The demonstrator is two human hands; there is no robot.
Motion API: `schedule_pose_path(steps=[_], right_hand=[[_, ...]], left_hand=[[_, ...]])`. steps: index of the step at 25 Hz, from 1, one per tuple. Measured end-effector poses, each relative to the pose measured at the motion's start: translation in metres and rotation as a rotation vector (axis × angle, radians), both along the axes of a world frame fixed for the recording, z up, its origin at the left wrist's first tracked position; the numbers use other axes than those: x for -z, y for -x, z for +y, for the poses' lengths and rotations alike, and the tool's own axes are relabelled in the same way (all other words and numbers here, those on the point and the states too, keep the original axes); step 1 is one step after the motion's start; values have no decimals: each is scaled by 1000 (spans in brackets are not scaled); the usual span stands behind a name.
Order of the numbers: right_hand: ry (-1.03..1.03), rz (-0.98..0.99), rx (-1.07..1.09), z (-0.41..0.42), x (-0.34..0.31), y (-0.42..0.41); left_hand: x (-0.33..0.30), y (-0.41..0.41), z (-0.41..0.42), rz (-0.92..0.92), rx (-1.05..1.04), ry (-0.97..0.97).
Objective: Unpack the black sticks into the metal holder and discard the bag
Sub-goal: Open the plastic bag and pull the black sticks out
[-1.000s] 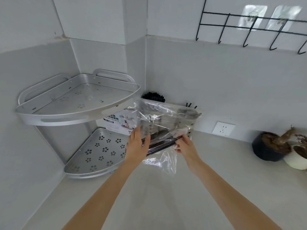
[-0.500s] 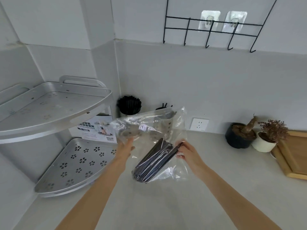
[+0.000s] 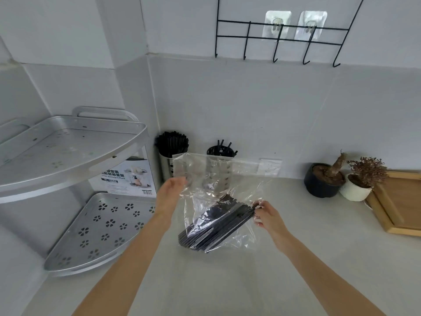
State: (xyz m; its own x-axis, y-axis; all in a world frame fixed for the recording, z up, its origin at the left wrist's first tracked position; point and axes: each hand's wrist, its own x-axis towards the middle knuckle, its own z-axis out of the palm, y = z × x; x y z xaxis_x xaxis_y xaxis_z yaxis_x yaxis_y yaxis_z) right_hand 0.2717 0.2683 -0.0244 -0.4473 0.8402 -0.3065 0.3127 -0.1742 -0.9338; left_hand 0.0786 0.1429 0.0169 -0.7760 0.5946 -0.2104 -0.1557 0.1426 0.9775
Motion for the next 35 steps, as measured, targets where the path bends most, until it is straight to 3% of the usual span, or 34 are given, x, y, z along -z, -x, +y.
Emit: schedule_pose_path(steps=[5,10,17,23,28,35], right_hand=[[-50,-139,50,5,4,-4],[-376,-76,215,-5,-18,7],[-696,32,-67,-36,-47,44],[-754,73,-69,-43,-60,60],[-909,-49,-143,-26,-90,65],[-833,2,-163,-5,-139,74]], left_hand=[[-4,2,1,18,-27,-164],[-3,-1,4,64,11,-168],[-11,-19,8,225,195,-137],[-11,-21,10,372,294,-173],[-24,-9,20,434,250,-174],[-65,10,34,545,241,-174]])
